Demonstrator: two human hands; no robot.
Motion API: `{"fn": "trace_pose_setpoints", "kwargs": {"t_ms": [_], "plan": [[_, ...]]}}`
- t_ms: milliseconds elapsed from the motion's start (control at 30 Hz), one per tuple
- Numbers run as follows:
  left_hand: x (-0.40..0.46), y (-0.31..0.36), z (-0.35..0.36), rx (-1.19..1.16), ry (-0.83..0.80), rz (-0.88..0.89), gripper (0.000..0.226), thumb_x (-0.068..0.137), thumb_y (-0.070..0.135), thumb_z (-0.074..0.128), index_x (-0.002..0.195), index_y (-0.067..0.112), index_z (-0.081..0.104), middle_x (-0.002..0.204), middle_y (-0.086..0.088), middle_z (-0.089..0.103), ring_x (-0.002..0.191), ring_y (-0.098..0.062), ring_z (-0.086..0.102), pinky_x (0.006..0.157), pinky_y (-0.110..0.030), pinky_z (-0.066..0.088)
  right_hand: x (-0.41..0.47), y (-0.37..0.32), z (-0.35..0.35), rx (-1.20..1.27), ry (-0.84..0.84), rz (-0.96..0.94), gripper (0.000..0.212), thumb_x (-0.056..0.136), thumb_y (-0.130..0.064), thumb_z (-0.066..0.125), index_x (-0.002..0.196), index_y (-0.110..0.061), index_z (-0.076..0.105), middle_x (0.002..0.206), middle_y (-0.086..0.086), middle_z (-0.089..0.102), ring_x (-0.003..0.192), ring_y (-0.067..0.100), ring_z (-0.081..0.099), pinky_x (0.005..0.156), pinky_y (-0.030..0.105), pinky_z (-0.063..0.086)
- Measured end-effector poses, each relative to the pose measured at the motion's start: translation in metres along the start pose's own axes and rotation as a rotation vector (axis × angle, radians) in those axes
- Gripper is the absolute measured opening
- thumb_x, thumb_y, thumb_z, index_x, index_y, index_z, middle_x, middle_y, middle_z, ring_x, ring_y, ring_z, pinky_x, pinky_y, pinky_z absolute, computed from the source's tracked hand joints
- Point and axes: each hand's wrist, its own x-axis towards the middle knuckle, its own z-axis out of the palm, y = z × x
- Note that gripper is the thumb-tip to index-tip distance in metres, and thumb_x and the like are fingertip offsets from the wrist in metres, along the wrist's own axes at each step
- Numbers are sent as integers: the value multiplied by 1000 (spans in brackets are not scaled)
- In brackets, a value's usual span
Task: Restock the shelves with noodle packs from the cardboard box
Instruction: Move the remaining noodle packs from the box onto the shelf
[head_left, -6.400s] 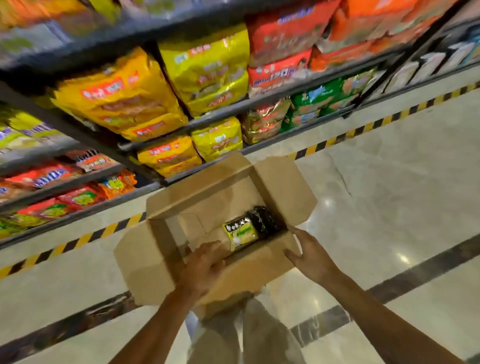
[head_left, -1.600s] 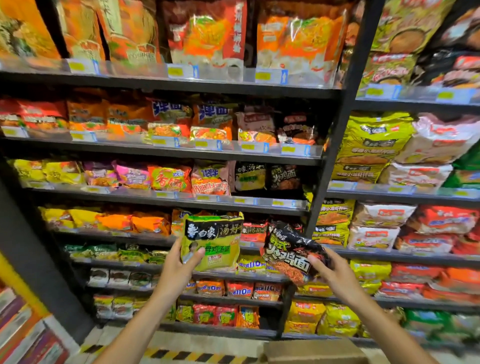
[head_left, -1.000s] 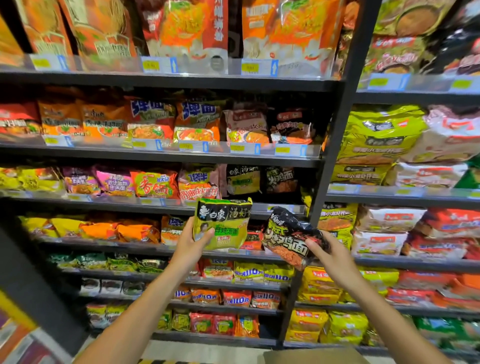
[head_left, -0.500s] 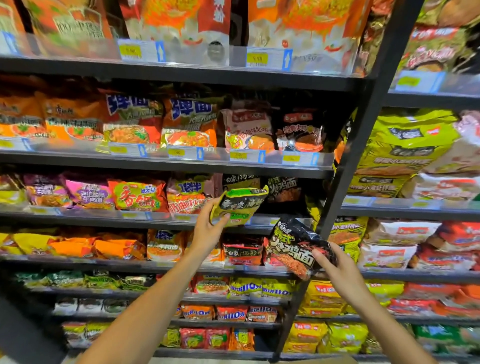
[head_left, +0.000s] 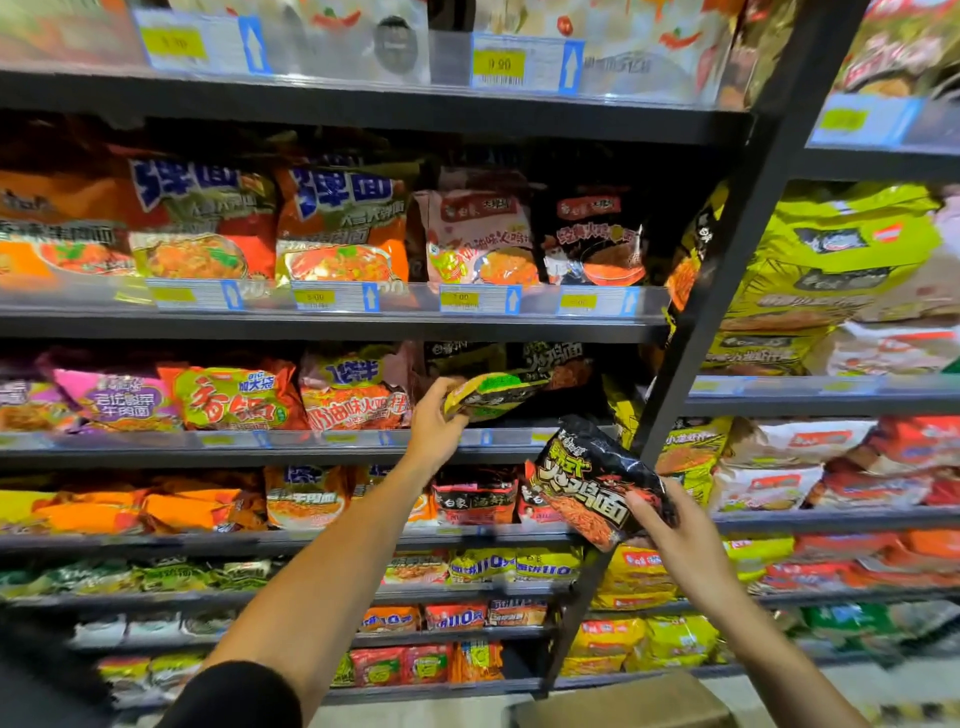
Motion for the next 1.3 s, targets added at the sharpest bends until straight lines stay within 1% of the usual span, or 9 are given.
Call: {"fn": "trace_pose_setpoints", "kwargs": {"t_ms": [233, 400, 500, 567, 633, 700, 833, 1000, 1300], "plan": [[11, -6, 17, 358, 208, -1, 16, 100, 17, 55, 96, 7, 44, 90, -9, 49, 83, -31, 53, 67, -42, 42, 4, -1, 6, -24, 13, -17, 30, 97, -23, 58, 126, -17, 59, 114, -3, 70, 101, 3, 67, 68, 18, 56], [10, 11, 29, 473, 515, -22, 23, 93, 10, 63, 105, 7, 43, 115, -14, 46, 119, -34, 42, 101, -44, 40, 23, -15, 12, -85, 25, -31, 50, 92, -51, 59, 134, -25, 53, 126, -12, 63, 118, 10, 60, 94, 39, 55], [10, 15, 36, 282, 687, -64, 40, 89, 8, 68, 120, 9, 43, 129, -12, 42, 123, -33, 43, 101, -47, 45, 31, -21, 14, -121, 67, -54, 49, 96, -45, 57, 138, -20, 50, 130, -12, 58, 124, 7, 53, 96, 19, 47], [8, 18, 38, 65, 763, -88, 36, 88, 8, 69, 108, 19, 40, 116, -7, 44, 95, -26, 52, 81, -49, 54, 33, -23, 14, -112, 70, -62, 47, 97, -43, 56, 137, -19, 51, 128, -9, 61, 119, 7, 57, 82, 10, 48], [2, 18, 39, -7, 704, -8, 26, 92, 12, 65, 96, 23, 41, 97, -4, 49, 77, -23, 51, 71, -50, 52, 31, -24, 14, -95, 69, -66, 39, 97, -39, 57, 131, -20, 55, 121, -6, 65, 109, 3, 62, 75, 11, 52], [-6, 11, 40, 91, 542, 156, 6, 98, 19, 58, 101, 19, 52, 97, 0, 53, 90, -19, 54, 81, -45, 51, 31, -24, 13, -47, 67, -66, 28, 97, -33, 58, 123, -23, 58, 112, -6, 68, 98, 2, 65, 71, 18, 56], [-9, -20, 35, 673, 202, 274, 45, 103, 38, 42, 141, 14, 49, 140, -8, 48, 136, -30, 37, 113, -48, 35, 31, -24, 10, -18, 53, -60, 22, 98, -30, 58, 119, -25, 58, 106, -4, 69, 92, 6, 70, 73, 30, 61], [-16, -33, 17, 1011, -123, 178, 63, 102, 57, 17, 157, 26, 23, 165, -10, 18, 152, -37, 9, 125, -49, 1, 45, -35, 11, -140, 120, -101, 26, 98, -36, 56, 123, -27, 56, 104, -16, 67, 97, -1, 63, 76, 18, 51], [-2, -24, 12, 1143, -254, 106, 67, 100, 62, 18, 158, 27, 18, 162, -8, 22, 148, -37, 17, 123, -49, 9, 91, -57, 27, -275, 218, -62, 32, 100, -43, 50, 129, -27, 51, 88, -19, 60, 75, -5, 56, 63, 22, 45]]}}
